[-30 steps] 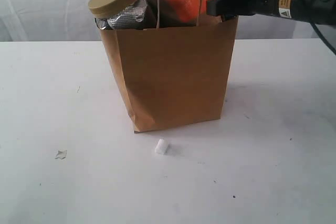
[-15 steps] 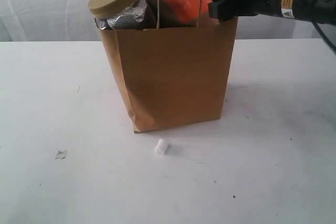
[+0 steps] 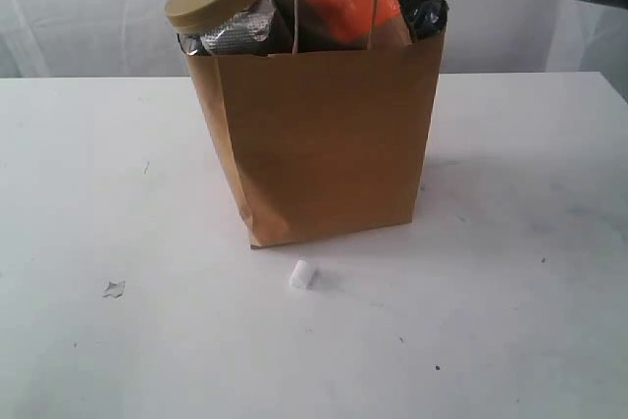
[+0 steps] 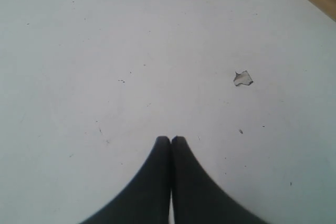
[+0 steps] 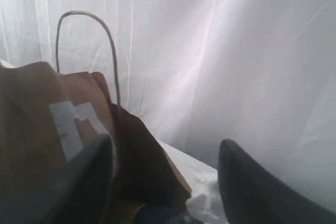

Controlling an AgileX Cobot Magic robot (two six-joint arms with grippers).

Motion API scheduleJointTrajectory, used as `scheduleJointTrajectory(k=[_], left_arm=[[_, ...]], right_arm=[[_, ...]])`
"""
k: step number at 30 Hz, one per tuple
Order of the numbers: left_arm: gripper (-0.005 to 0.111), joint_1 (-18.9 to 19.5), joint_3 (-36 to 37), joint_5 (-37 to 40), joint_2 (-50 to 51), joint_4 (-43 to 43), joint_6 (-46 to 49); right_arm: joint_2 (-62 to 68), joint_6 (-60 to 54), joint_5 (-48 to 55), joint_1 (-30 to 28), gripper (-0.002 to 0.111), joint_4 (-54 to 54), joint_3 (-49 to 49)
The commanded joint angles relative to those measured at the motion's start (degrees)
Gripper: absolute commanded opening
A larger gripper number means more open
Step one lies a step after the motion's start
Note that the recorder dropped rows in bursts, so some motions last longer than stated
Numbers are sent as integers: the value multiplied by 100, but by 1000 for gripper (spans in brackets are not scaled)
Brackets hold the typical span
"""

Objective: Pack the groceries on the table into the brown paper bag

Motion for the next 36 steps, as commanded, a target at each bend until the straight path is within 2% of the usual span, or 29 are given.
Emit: scheduleJointTrajectory(k=[1, 7, 11, 15, 20, 25, 28, 30, 32, 34, 36], left_arm=[[0, 13, 23, -14, 12, -65, -34], [0, 13, 23, -14, 12, -65, -34], [0, 13, 23, -14, 12, -65, -34], [0, 13, 23, -14, 12, -65, -34], [0, 13, 23, -14, 12, -65, -34], [0, 13, 23, -14, 12, -65, -34], [0, 13, 23, -14, 12, -65, -34], [0, 13, 23, -14, 12, -65, -34], [0, 13, 23, -14, 12, -65, -34], [0, 3, 23, -14, 1, -65, -34], [0, 3, 23, -14, 1, -65, -34]], right_arm=[[-38, 693, 692, -14, 55, -4, -26], [-615, 1317, 1339, -14, 55, -908, 82], [-1284, 1317, 2449, -14, 55, -973, 589], [-1641, 1220, 3667, -14, 55, -553, 1132], [-1390, 814, 3403, -14, 51, -306, 1520], [-1054, 1072, 4672, -106, 46, 332, 1471], [-837, 1082, 4490, -413, 40, 467, 1348], [-527, 481, 4148, -665, 37, 1189, 1152], [-90, -576, 3896, -958, 36, 2296, 810], [509, -2404, 4040, -1130, 36, 3885, 307], [1071, -4417, 4626, -1160, 36, 5330, -250]])
